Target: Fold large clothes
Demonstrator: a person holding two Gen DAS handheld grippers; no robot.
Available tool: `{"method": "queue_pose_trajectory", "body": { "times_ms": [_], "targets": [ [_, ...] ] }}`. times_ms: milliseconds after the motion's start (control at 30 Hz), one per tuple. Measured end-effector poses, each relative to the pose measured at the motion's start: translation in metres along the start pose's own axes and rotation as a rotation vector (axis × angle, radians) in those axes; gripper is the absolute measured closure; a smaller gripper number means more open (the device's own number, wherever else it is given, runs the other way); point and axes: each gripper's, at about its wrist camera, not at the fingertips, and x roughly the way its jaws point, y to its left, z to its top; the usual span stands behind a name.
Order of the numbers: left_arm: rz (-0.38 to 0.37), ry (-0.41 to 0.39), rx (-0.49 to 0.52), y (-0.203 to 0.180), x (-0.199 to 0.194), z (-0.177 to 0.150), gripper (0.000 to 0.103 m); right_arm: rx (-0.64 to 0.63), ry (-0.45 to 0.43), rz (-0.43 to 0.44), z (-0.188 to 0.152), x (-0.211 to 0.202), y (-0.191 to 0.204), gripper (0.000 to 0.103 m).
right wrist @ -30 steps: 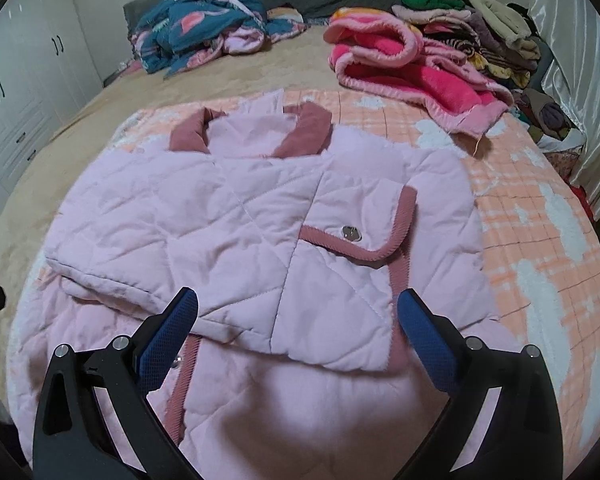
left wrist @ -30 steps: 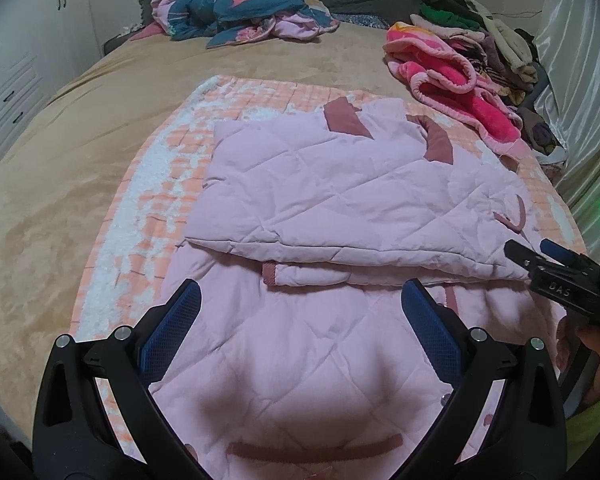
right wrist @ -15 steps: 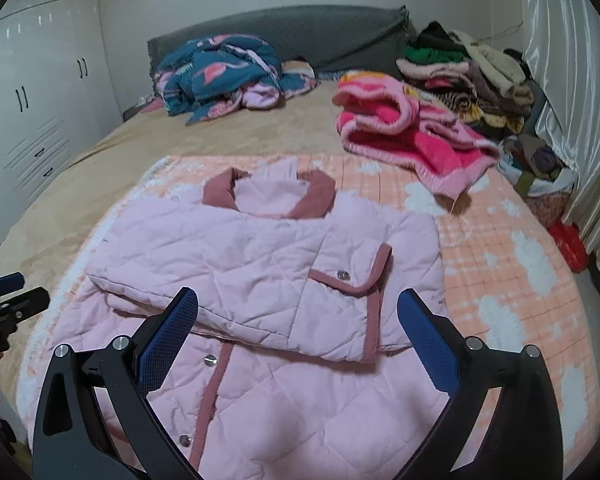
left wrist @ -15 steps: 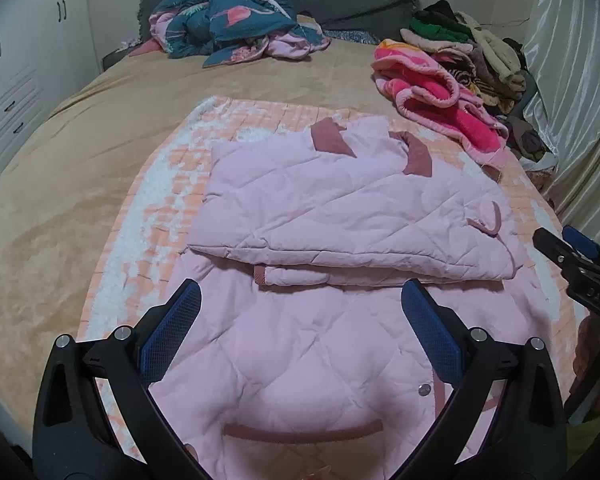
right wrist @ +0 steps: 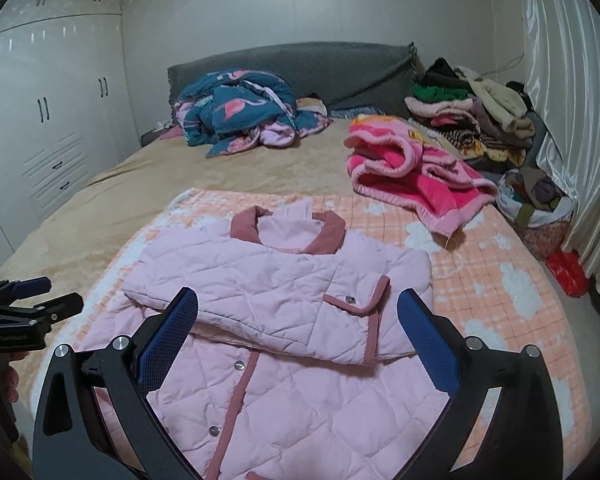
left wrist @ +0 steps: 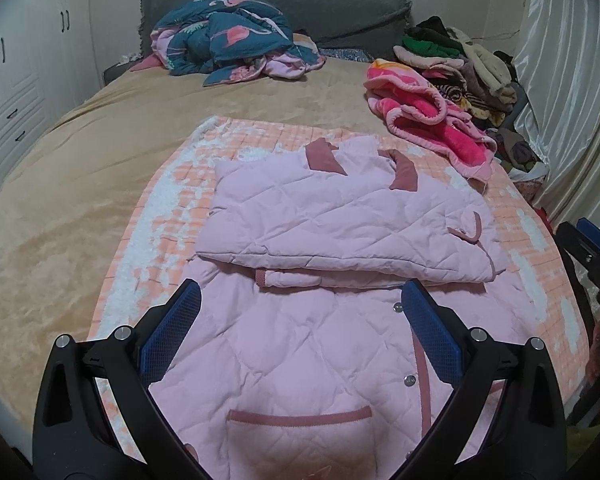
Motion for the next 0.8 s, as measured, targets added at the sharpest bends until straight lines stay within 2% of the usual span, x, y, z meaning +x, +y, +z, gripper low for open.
{"method": "queue_pose_trajectory", "body": {
  "times_ms": [367,800],
  "targets": [
    [-0.004,-0.041,0.005,0.000,-0.028,-0.010,0.009,-0.032,-0.059,-0.010,-0.007,-0.040,0.007,0.004],
    [0.005,-0.041,0.028,-0.004,-0.045,-0.049,0.009,0.002,-0.046,0.003,-0.041,-0.062,0.000,0.004]
  ]
}}
